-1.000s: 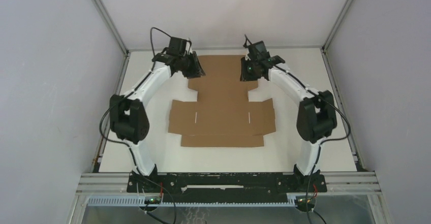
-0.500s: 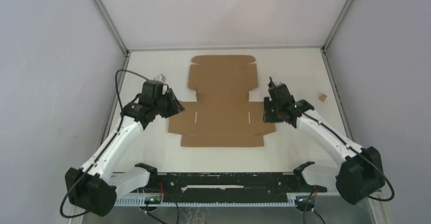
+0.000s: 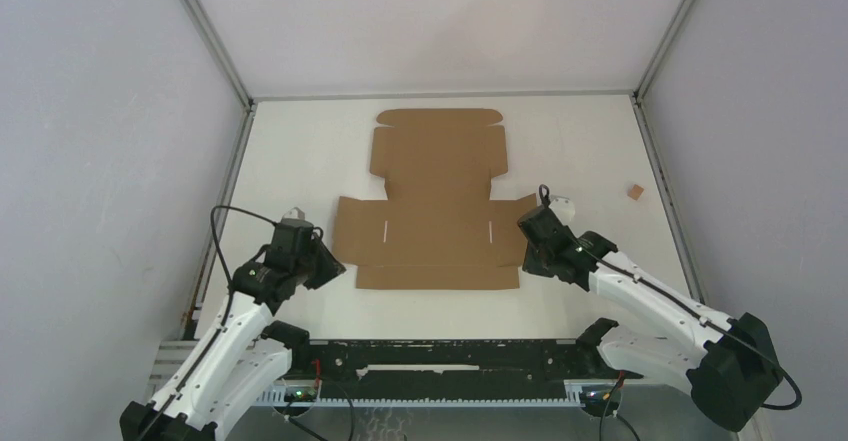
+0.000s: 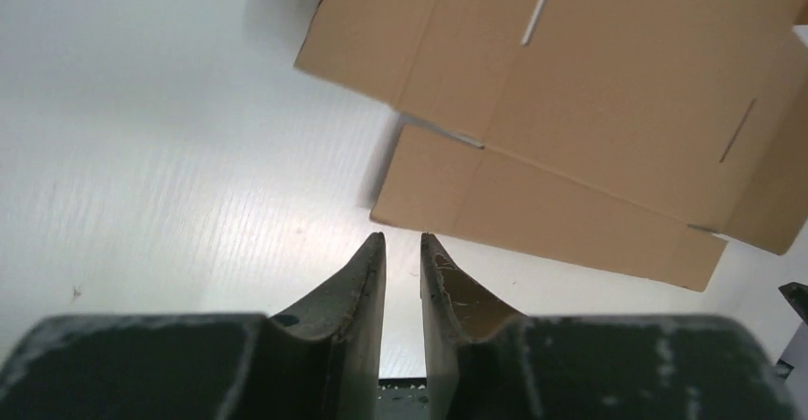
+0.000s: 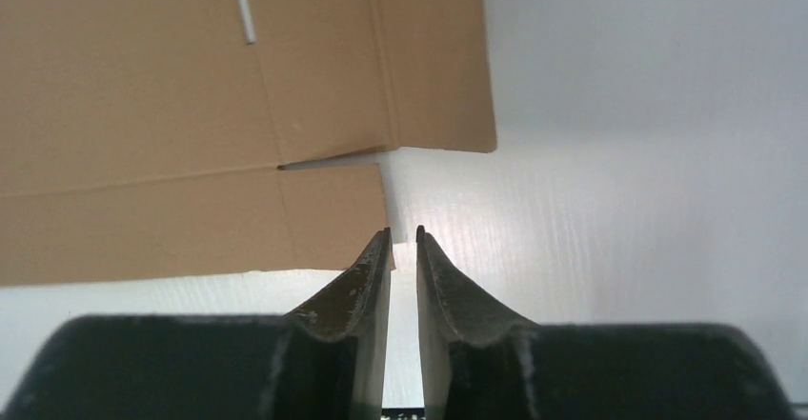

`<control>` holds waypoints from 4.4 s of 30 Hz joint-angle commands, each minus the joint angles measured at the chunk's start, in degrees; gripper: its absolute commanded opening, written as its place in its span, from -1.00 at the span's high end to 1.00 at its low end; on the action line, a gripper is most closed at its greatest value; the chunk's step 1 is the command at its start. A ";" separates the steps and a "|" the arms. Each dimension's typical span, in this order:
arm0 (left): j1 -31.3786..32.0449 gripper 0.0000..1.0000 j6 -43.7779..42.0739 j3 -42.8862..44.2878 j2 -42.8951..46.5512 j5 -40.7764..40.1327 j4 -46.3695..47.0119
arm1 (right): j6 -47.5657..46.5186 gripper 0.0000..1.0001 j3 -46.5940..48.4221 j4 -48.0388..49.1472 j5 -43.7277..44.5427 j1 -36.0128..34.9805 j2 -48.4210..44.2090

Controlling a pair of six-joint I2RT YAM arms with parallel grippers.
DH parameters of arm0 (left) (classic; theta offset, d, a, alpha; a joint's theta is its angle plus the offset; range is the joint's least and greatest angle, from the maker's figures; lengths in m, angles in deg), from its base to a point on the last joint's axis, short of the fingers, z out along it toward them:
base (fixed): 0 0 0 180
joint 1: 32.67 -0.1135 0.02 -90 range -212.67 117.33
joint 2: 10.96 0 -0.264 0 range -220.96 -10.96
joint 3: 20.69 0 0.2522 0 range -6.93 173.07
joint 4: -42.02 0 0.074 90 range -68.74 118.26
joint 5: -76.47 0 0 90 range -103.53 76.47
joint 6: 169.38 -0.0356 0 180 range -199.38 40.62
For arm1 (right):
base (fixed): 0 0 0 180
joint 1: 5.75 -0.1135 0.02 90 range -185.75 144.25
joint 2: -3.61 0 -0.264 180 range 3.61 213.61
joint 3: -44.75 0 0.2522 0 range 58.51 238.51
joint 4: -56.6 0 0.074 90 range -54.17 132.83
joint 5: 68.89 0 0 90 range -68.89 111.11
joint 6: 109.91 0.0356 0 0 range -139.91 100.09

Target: Fold the paper box

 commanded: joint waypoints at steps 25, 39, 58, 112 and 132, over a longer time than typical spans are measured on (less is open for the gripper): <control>0.47 1.00 5.30 -5.23 -16.49 -5.93 8.20 | 8.68 0.58 -8.49 12.88 -2.45 3.44 7.02; 0.63 1.00 -0.07 -6.11 -28.31 -4.76 16.27 | 8.73 0.59 -8.49 13.99 -3.76 2.72 9.69; 2.53 1.00 -1.99 -9.30 -23.95 -0.90 15.68 | 9.89 0.59 -9.10 14.04 -4.11 1.35 9.57; 4.81 0.98 1.54 2.37 -26.82 -1.87 12.42 | 4.52 0.58 -4.28 17.76 -9.33 4.96 11.87; 6.30 0.98 2.43 6.88 -26.80 -0.46 11.77 | 5.51 0.58 1.00 15.27 -6.73 -0.35 13.40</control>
